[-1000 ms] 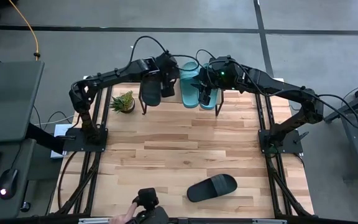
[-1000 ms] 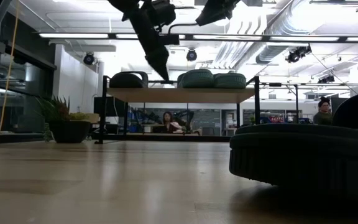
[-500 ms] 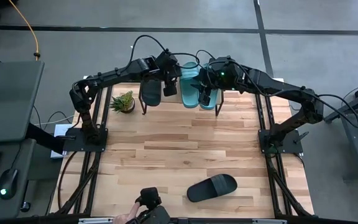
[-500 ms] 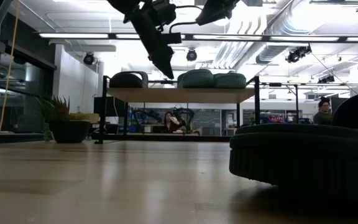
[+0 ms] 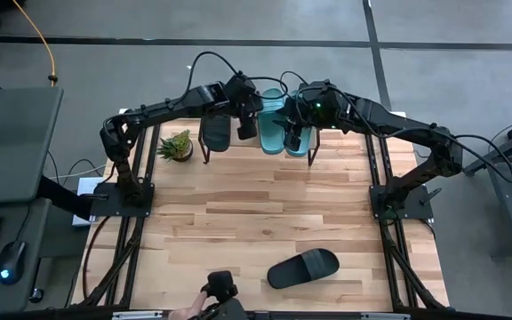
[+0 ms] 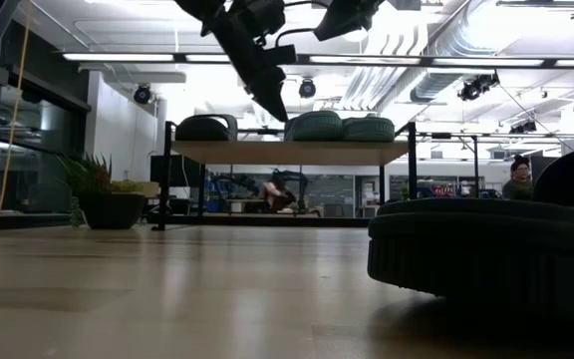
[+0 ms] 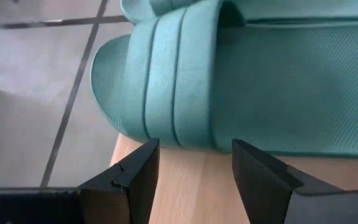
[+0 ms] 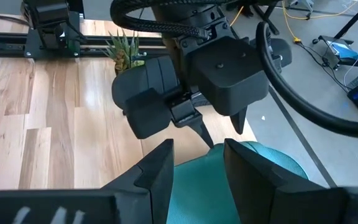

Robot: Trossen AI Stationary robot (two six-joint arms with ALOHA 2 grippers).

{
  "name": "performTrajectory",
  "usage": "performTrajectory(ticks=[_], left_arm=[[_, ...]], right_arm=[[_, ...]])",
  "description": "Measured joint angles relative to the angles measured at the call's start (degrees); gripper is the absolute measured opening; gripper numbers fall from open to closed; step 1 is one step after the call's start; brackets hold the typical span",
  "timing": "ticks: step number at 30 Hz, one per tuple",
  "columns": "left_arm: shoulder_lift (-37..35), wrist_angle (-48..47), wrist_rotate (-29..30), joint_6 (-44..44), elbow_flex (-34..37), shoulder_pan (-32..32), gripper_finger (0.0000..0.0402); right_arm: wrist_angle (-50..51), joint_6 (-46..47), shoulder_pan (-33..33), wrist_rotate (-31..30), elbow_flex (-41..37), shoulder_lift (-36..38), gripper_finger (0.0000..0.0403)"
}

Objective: Pick and place slides into the shelf
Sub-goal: Adjust the left green slide on the shelf, then put the black slide on the shelf

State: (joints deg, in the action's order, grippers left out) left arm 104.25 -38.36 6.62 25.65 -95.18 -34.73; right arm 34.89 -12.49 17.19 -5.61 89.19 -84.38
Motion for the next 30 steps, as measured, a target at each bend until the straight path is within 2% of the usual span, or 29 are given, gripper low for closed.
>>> performTrajectory(ticks=[13, 18, 23, 30], left_arm=[[2.54, 5.53, -3.19, -0.48, -0.16, 2.14, 0.0184], [3.06, 5.25, -3.65, -0.59, -2.47, 2.98, 0.0184], [3.21, 3.83, -2.98, -0.59, -4.71, 4.42, 0.0184], [3.21, -3.67, 0.20, -0.40, -8.99, 5.13, 0.0184]], right_arm=[[-0.39, -0.42, 0.00, 0.28, 0.00, 0.00, 0.0131], [-0.44, -0.42, 0.00, 0.33, 0.00, 0.00, 0.0131], [-0.42, -0.16, 0.02, 0.27, 0.00, 0.02, 0.0131], [1.16, -0.20, -0.13, 0.63, 0.00, 0.04, 0.0131]])
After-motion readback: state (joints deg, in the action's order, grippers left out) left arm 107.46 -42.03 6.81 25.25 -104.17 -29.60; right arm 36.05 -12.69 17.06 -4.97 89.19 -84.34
